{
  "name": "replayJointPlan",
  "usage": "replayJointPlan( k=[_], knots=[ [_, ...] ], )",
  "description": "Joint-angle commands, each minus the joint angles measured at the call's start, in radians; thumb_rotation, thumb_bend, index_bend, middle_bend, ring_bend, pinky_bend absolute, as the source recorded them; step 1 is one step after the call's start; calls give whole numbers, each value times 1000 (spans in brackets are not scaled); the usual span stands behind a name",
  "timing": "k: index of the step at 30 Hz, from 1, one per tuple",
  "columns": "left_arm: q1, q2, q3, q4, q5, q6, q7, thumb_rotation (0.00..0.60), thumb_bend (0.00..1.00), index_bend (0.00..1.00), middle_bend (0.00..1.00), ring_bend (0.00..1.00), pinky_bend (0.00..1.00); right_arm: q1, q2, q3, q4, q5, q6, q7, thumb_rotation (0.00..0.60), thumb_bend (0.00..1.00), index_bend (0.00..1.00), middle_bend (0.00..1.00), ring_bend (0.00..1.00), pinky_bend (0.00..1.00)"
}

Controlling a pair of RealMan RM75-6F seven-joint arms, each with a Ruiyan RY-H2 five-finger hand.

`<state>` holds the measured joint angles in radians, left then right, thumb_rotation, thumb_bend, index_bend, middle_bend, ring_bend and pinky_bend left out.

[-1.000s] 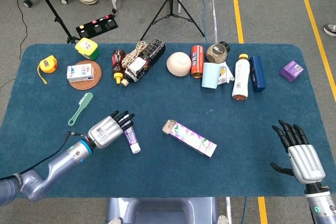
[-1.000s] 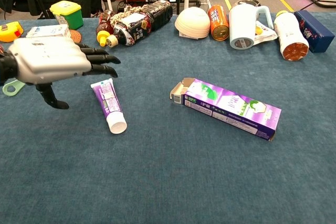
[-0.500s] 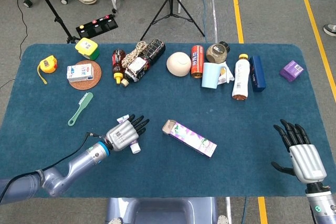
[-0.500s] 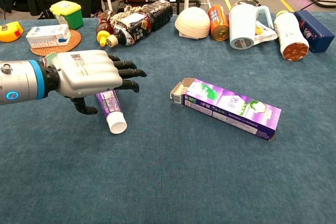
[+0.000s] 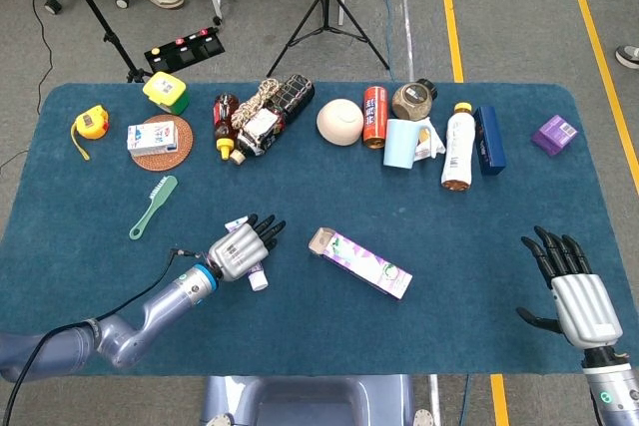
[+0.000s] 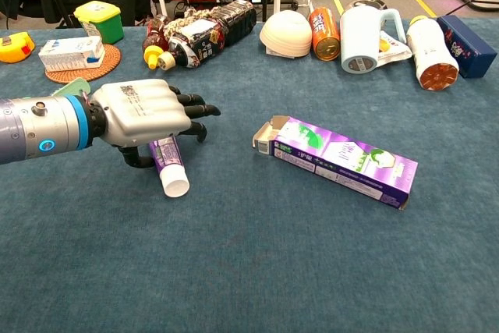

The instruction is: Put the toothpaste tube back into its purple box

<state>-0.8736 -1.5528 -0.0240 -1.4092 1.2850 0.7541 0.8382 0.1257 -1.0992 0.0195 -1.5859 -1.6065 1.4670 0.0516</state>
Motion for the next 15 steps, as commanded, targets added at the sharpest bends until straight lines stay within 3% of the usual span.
replayJointPlan(
  k=[1,5,8,15],
  knots=[
    [0,-11,6,18,16,17,-17,600,305,312,132,147,298,0,0,0,0,0,0,1,600,73,82,0,0,0],
    [6,-24,15,45,50,47,-54,600,331,484,355,318,500,0,1,0,0,-1,0,3,600,73,82,0,0,0],
    [13,-27,21,61,73,64,-89,600,348,554,463,411,581,0,1,0,0,-1,1,5,600,72,82,0,0,0],
    [38,3,21,61,112,124,-181,600,349,591,503,445,605,0,1,-2,0,-4,0,3,600,73,82,0,0,0]
  ],
)
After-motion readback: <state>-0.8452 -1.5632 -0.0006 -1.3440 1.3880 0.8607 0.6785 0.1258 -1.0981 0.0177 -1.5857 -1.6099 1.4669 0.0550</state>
